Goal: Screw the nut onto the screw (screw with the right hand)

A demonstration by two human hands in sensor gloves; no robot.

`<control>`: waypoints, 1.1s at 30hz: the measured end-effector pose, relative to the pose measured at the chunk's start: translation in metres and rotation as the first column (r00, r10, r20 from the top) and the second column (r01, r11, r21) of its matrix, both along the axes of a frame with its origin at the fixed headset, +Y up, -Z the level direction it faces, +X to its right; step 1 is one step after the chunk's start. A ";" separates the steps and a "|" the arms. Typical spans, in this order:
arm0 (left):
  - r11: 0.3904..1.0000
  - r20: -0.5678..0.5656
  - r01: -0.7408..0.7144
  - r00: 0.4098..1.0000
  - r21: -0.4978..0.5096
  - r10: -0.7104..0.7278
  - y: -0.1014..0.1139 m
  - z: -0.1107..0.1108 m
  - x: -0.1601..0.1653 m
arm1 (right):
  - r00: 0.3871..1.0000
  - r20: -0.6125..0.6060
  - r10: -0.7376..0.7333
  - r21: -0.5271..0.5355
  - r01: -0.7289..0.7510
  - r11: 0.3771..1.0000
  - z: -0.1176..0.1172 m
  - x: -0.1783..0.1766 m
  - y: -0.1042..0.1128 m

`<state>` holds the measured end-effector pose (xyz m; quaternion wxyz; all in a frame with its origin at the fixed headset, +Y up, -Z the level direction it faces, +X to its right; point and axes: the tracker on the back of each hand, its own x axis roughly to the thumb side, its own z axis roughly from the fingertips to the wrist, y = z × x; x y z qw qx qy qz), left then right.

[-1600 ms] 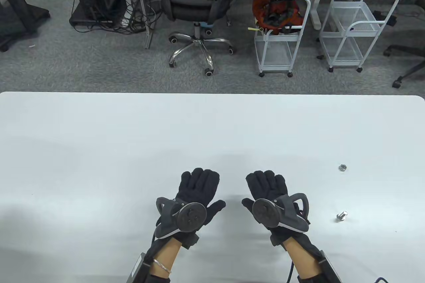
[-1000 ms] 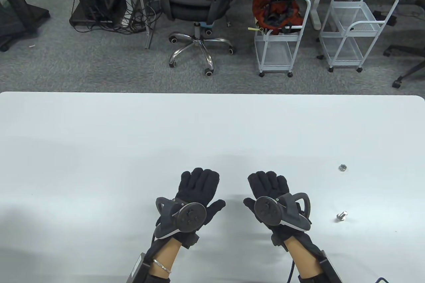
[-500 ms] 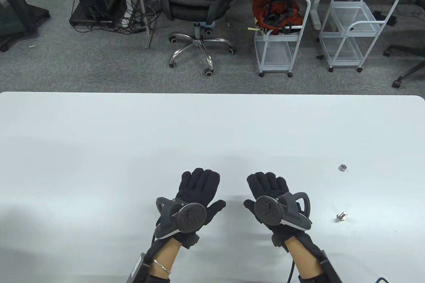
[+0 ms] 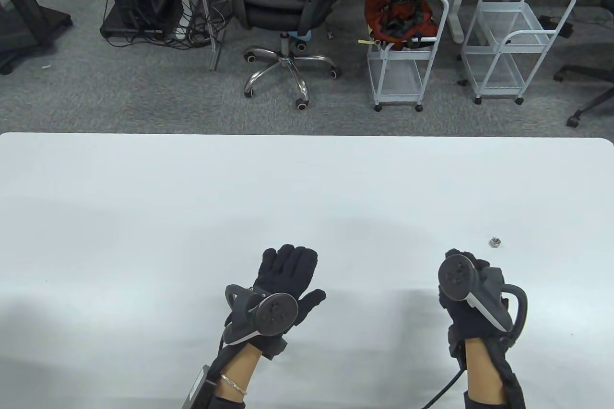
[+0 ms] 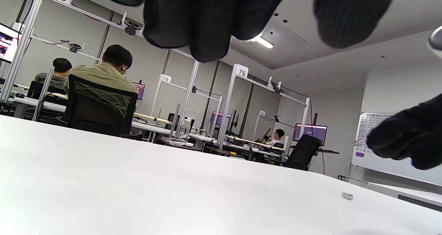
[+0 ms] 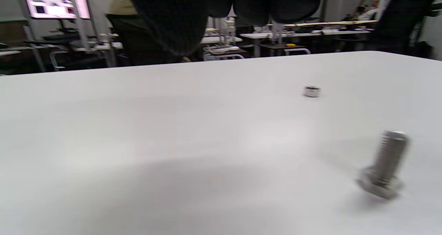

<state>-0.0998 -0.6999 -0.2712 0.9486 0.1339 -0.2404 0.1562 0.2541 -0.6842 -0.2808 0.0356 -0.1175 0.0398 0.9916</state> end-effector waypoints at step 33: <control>1.000 0.000 0.017 1.000 -0.013 -0.017 0.001 0.000 -0.001 | 0.953 0.250 0.173 -0.264 -0.104 0.959 -0.012 0.058 -0.069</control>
